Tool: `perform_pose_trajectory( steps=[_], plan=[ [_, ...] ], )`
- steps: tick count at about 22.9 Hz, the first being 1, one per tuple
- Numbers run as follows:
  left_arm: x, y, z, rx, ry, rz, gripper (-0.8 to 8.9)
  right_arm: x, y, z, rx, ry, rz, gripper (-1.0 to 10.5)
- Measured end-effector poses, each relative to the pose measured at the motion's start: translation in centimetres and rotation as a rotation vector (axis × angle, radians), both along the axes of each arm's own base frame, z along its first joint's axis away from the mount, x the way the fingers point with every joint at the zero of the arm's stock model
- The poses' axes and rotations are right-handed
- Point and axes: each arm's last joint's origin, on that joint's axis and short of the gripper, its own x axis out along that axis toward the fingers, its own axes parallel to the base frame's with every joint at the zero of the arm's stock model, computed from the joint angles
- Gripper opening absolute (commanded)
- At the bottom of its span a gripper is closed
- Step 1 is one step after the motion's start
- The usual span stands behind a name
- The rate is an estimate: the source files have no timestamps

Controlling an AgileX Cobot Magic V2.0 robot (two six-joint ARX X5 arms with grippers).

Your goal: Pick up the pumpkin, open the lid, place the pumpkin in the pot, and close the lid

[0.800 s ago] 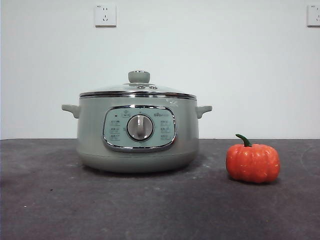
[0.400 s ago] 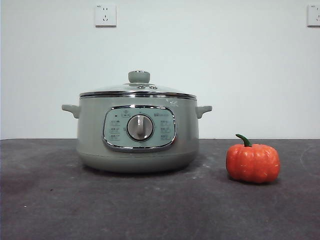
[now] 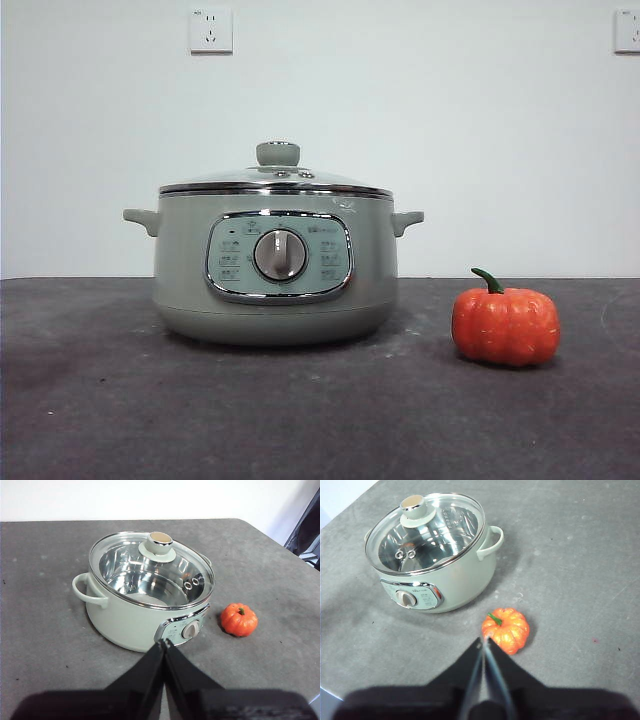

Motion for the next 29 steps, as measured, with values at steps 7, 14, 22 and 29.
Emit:
perform_pose_trajectory(
  steps=[7, 14, 22, 29],
  plan=[
    [0.0, 0.0, 0.1, 0.0, -0.013, 0.001, 6.75, 0.0, 0.0, 0.1, 0.001, -0.01, 0.001, 7.2],
    [0.1, 0.0, 0.1, -0.006, -0.01, 0.003, 6.75, 0.0, 0.0, 0.1, 0.001, -0.01, 0.001, 7.2],
    [0.1, 0.0, 0.1, -0.006, -0.01, 0.003, 6.75, 3.0, 0.7, -1.0, -0.014, 0.11, 0.04, 7.2],
    [0.0, 0.0, 0.2, -0.006, -0.012, 0.003, 6.74, 10.7, 4.2, -5.4, -0.108, 0.31, 0.139, 7.2]
  ],
)
